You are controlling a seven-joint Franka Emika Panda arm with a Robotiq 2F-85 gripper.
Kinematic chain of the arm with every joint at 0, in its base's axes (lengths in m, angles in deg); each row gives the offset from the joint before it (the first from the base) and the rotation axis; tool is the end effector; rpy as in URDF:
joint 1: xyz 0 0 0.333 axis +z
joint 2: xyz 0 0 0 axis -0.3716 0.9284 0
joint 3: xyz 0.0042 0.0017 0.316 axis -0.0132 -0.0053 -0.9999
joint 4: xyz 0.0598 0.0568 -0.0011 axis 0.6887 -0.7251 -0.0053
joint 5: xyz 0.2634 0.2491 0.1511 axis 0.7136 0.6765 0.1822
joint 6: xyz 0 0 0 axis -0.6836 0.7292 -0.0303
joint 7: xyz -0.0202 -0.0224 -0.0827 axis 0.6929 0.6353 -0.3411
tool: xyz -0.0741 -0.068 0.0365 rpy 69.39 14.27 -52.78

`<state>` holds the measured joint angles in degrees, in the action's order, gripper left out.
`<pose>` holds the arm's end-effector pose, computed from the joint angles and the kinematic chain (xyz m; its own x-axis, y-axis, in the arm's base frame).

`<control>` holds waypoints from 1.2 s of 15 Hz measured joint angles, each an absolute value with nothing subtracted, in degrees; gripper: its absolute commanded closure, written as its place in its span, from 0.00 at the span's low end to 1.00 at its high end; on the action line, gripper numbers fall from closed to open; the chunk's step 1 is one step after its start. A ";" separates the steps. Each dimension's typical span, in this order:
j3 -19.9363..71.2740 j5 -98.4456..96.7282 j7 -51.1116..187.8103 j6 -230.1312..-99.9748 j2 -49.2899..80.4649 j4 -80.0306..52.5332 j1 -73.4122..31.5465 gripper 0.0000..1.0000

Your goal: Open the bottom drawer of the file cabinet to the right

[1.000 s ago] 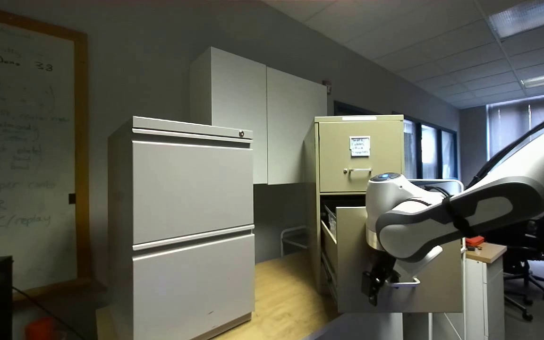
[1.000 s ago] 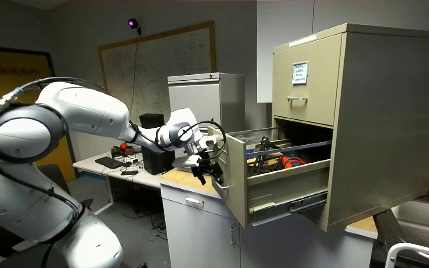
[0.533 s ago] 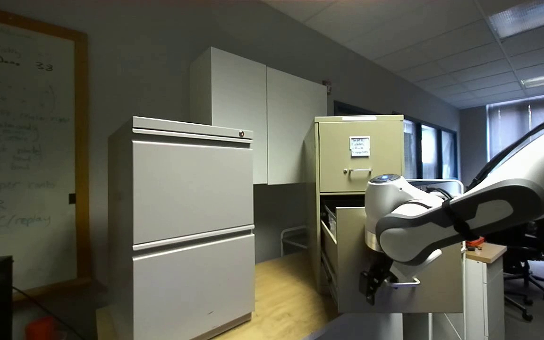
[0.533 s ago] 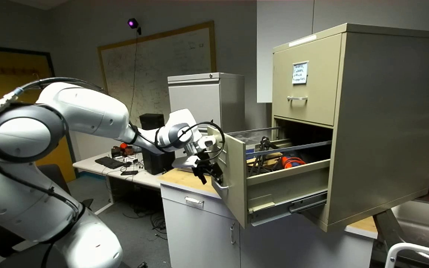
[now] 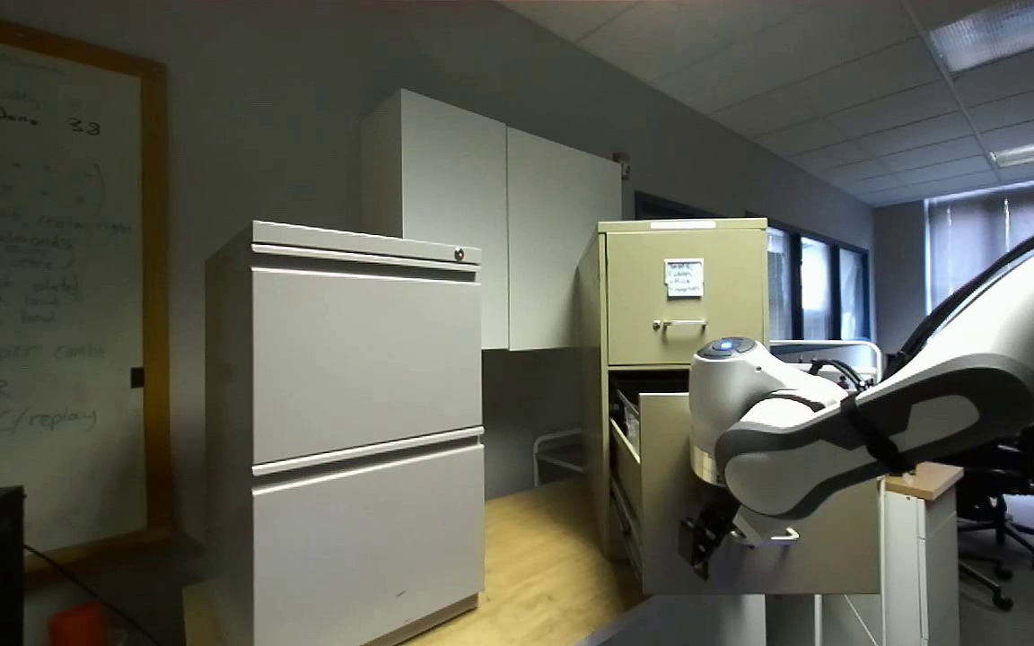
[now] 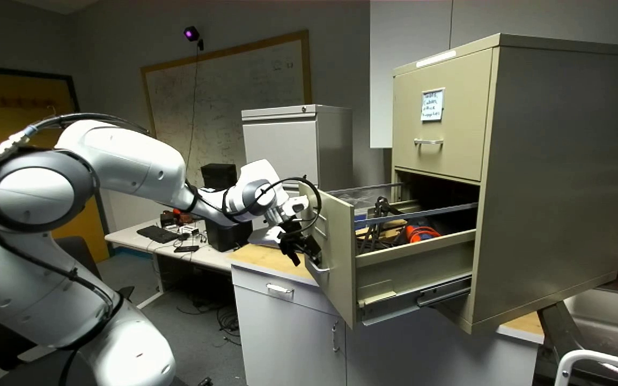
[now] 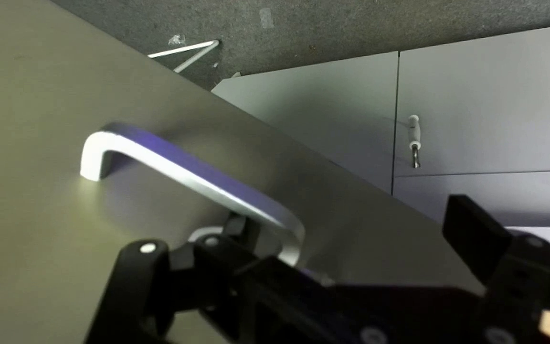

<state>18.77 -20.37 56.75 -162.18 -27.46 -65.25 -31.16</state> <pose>0.4202 -0.0545 0.4689 0.9497 -0.1190 0.2897 -0.2058 -0.9344 0.2908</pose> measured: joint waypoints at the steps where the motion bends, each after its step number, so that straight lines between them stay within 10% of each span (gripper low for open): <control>1: 18.52 -21.11 56.15 -162.47 -27.51 -65.47 -31.28 0.00; 18: 15.38 -31.07 52.47 -162.90 -28.06 -67.43 -32.10 0.00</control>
<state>15.38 -31.07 52.47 -162.90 -28.06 -67.43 -32.10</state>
